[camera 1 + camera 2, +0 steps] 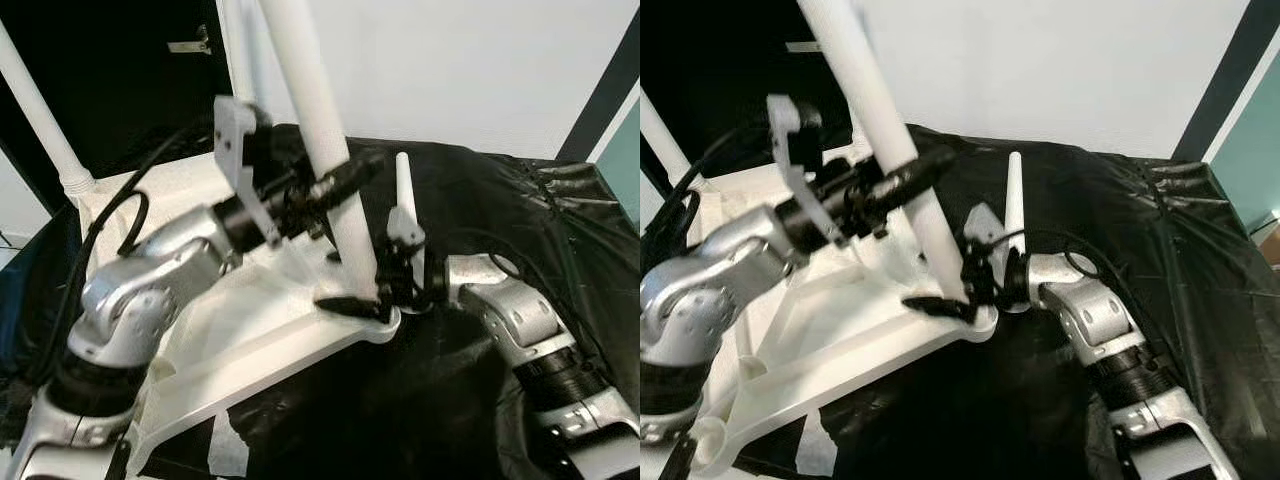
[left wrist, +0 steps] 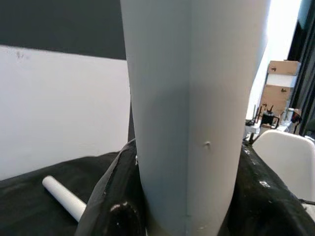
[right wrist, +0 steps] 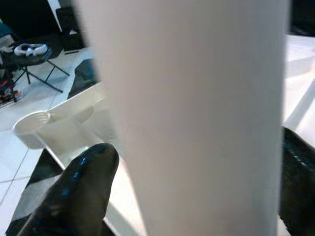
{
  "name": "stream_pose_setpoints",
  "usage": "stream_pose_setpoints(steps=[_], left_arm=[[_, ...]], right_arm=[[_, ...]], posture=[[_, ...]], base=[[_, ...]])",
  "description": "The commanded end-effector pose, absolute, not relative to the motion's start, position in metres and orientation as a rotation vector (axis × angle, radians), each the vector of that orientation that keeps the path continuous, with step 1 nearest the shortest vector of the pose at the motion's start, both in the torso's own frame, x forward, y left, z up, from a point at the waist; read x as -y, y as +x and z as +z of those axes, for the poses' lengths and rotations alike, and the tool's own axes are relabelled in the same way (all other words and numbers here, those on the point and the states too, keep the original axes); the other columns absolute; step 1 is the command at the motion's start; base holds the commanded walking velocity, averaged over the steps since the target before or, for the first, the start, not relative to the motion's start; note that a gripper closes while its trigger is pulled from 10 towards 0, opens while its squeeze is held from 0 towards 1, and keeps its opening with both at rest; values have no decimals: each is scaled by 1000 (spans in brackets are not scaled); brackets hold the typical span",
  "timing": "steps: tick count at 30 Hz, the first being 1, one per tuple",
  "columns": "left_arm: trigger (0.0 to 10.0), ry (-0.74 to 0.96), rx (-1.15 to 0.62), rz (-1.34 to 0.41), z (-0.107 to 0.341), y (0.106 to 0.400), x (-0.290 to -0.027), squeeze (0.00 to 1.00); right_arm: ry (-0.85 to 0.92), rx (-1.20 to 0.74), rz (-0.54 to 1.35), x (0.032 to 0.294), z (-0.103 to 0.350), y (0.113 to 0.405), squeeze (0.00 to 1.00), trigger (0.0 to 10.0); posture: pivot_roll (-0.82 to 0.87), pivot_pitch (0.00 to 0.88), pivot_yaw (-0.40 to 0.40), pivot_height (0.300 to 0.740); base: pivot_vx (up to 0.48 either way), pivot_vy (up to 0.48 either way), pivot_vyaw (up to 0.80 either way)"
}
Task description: Building children table
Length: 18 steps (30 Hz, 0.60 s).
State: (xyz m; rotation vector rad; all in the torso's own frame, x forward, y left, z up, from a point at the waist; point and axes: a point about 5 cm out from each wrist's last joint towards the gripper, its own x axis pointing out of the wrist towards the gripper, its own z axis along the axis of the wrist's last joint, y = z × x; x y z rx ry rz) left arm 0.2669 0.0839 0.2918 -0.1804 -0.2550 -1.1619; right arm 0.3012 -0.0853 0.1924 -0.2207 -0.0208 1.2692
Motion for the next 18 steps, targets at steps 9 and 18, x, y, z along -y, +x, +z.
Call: stream_pose_setpoints(steps=[9, 18], left_arm=[[10000, -184, 272, -937, 311, 305, -83, 0], [10000, -190, 321, -863, 325, 315, -61, 0]], right_arm=[[-238, 120, 828, 86, 198, 338, 0, 10000], [-301, 182, 582, 77, 200, 353, 0, 10000]], posture=[[-3, 0, -6, 740], [-16, 0, 20, 740]], base=[[0, 0, 0], [0, 0, 0]])
